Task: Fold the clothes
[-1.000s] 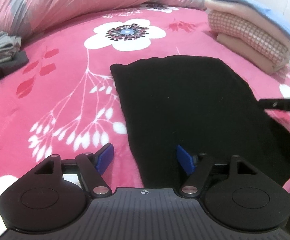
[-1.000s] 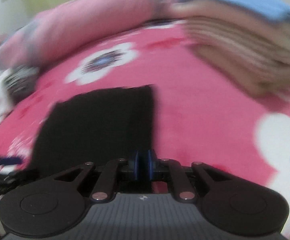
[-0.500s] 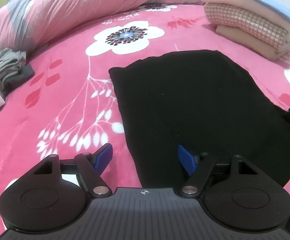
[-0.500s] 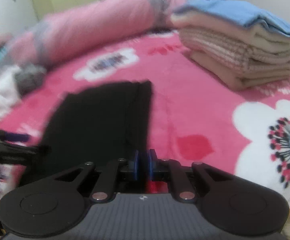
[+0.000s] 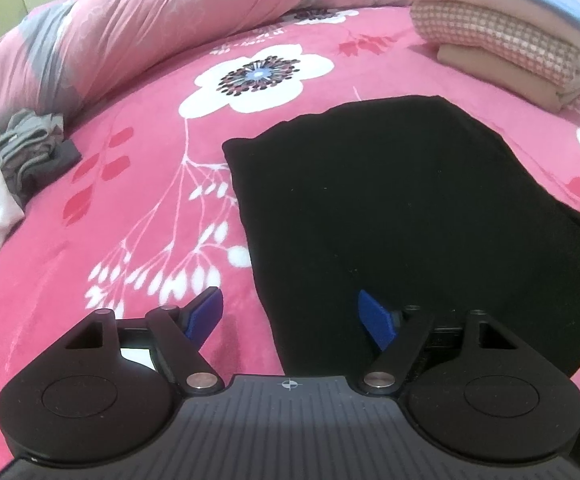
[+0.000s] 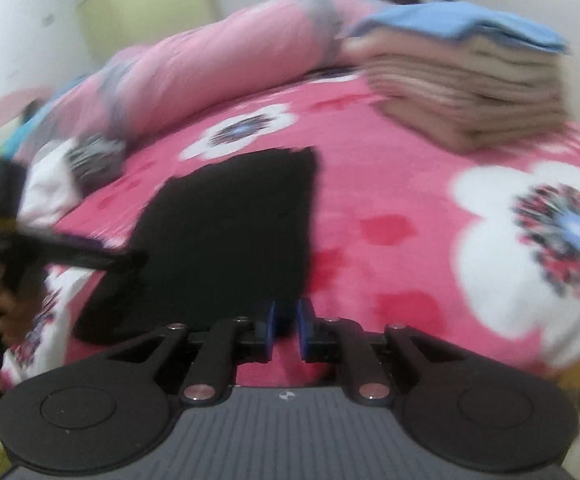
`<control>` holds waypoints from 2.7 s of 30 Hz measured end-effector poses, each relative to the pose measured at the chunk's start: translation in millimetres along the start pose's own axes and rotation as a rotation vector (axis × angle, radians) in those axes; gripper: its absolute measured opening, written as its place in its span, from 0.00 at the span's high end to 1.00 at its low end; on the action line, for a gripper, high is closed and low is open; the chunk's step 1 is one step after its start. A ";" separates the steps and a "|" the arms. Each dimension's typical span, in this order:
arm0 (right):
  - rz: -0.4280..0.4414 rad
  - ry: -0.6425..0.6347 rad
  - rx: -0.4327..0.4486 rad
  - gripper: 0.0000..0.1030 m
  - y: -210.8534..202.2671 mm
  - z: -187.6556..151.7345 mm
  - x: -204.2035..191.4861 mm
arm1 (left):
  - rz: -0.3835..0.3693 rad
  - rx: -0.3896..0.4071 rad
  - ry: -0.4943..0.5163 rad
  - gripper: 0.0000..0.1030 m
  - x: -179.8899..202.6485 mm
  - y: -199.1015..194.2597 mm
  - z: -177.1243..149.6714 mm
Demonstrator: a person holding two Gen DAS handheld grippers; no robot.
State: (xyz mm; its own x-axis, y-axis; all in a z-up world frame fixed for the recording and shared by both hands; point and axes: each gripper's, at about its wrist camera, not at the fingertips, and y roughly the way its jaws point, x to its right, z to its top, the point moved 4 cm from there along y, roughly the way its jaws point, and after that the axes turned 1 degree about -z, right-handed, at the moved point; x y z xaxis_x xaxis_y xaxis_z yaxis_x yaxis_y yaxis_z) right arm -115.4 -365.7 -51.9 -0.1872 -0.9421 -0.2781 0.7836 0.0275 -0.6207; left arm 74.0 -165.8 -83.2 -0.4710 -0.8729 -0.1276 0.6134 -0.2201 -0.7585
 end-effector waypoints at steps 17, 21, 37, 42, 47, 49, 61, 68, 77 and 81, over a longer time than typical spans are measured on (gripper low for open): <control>0.284 0.332 0.008 0.51 87.9 72.5 62.2 | -0.411 0.079 -0.326 0.41 -64.3 37.7 14.1; 0.285 0.285 -0.086 0.51 131.6 81.8 65.3 | -0.487 0.082 -0.356 0.41 -69.5 56.9 19.3; 0.498 0.243 -0.172 0.53 232.4 132.4 48.1 | -0.712 0.105 -0.454 0.42 -79.7 119.8 69.6; 0.459 0.191 -0.165 0.81 233.9 136.0 40.0 | -0.694 0.113 -0.466 0.73 -78.0 123.5 73.8; 0.402 0.139 -0.101 0.87 217.8 138.4 30.1 | -0.648 0.127 -0.443 0.93 -75.3 115.3 77.3; 0.354 0.098 -0.073 0.87 207.9 140.2 20.5 | -0.622 0.163 -0.418 0.93 -73.1 101.3 80.3; 0.198 -0.146 0.275 0.88 68.2 154.9 -37.4 | -0.547 0.502 -0.245 0.94 -51.0 -55.9 93.3; 0.120 -0.202 0.500 0.88 -18.8 180.1 -36.2 | -0.598 0.661 -0.140 0.94 -12.4 -134.9 120.0; -0.059 -0.274 0.746 0.88 -100.2 263.2 -4.8 | -0.650 0.819 -0.016 0.94 57.3 -189.8 204.5; -0.160 -0.316 0.820 0.88 -122.0 304.4 13.9 | -0.709 0.853 -0.010 0.94 88.9 -195.1 247.8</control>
State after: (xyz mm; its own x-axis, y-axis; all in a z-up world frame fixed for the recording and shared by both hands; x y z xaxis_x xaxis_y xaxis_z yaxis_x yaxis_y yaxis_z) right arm -33.2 -483.8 243.1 -0.2542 -0.9655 0.0569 0.9619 -0.2462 0.1187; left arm 69.6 -308.5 211.8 -0.8852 -0.4333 0.1694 0.4443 -0.8953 0.0320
